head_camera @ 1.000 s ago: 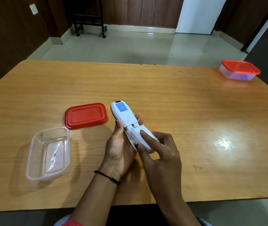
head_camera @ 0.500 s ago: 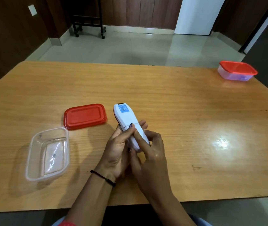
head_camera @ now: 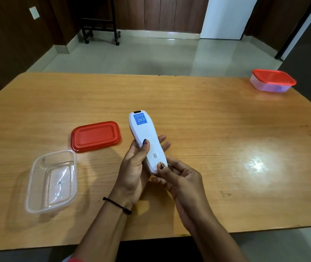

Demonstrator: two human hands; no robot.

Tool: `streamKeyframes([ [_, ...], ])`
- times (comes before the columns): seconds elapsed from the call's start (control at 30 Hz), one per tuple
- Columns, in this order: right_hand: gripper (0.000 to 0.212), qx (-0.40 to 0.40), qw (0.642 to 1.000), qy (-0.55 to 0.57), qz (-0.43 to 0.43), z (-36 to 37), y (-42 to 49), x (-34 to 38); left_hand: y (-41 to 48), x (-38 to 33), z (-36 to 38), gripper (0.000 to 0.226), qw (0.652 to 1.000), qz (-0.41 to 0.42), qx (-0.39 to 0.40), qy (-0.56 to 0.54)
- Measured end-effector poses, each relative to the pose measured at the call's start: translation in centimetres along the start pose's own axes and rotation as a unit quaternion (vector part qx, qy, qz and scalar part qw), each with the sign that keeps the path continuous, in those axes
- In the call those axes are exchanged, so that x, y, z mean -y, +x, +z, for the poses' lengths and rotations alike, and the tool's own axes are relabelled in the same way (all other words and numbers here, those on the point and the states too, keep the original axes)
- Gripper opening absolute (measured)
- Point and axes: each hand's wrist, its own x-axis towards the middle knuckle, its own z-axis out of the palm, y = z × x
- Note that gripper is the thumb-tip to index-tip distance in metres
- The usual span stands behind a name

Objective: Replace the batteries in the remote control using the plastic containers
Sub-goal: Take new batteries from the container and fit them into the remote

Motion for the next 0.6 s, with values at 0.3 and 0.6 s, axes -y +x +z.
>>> streamKeyframes([
  [0.3,0.051,-0.025,0.855,-0.462,-0.234,-1.3,-0.6,0.4,-0.2,1.1,1.1,0.040,0.996,-0.044,0.000,-0.079],
  [0.6,0.033,-0.028,0.919,-0.349,-0.183,-3.4,-0.7,2.4,-1.0,3.3,3.0,0.070,0.994,-0.061,-0.086,0.016],
])
